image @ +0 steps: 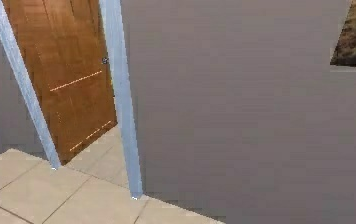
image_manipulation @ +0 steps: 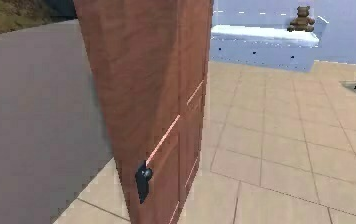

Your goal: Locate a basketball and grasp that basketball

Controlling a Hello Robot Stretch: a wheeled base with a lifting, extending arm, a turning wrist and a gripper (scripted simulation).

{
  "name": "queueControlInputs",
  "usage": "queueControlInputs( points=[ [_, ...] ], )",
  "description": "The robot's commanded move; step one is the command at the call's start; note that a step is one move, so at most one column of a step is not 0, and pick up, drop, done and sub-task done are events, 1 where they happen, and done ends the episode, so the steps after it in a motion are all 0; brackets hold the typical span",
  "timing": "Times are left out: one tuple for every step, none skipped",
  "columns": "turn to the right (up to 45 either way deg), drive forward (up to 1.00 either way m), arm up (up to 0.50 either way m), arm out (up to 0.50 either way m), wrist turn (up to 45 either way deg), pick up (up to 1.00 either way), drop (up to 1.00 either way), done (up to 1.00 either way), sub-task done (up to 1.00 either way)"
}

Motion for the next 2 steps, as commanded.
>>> queueControlInputs(
  points=[
    [-45.0, 0.0, 0.0, 0.0, 0.0, 0.0, 0.0, 0.0, 0.0],
    [-3.0, 0.0, 0.0, 0.0, 0.0, 0.0, 0.0, 0.0, 0.0]
  ],
)
